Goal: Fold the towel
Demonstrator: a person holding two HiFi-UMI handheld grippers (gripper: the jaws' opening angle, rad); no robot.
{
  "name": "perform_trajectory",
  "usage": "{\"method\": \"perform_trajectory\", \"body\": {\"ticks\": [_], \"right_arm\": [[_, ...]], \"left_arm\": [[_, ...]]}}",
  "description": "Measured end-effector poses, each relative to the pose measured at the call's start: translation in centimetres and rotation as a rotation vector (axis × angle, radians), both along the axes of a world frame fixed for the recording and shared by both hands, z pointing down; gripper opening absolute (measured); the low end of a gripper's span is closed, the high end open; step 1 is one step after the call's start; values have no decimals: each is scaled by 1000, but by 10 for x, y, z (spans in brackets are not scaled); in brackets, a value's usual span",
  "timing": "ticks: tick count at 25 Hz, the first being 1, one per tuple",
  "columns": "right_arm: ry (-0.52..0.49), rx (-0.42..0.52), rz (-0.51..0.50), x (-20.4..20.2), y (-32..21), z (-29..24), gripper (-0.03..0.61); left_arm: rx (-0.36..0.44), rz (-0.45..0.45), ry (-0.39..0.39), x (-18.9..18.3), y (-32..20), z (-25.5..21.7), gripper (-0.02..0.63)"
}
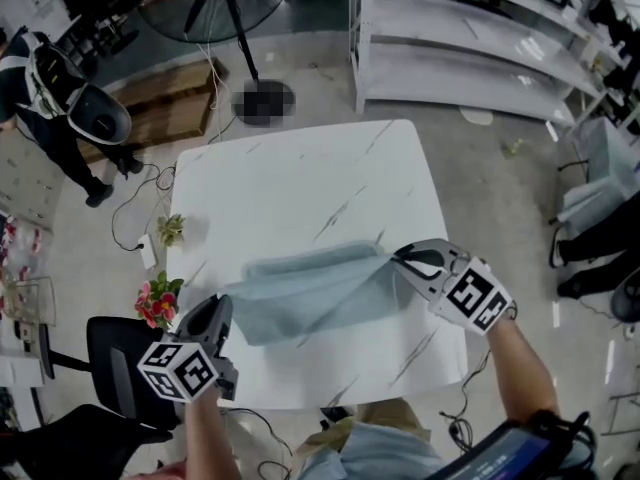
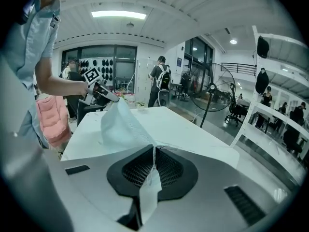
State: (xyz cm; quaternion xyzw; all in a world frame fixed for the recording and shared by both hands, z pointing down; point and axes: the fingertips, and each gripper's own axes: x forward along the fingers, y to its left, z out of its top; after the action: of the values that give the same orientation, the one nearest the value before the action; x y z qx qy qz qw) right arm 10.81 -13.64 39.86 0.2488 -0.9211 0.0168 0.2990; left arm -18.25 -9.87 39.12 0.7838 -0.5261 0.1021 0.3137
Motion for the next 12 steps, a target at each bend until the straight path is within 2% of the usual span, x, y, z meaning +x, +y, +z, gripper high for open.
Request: {"method": "perform_trajectory", "body": {"ticks": [12], "right_arm": [[53, -138, 19, -9, -44, 68, 32]], "left_arm": [[-122, -59, -25, -15, -45, 80, 25]]}}
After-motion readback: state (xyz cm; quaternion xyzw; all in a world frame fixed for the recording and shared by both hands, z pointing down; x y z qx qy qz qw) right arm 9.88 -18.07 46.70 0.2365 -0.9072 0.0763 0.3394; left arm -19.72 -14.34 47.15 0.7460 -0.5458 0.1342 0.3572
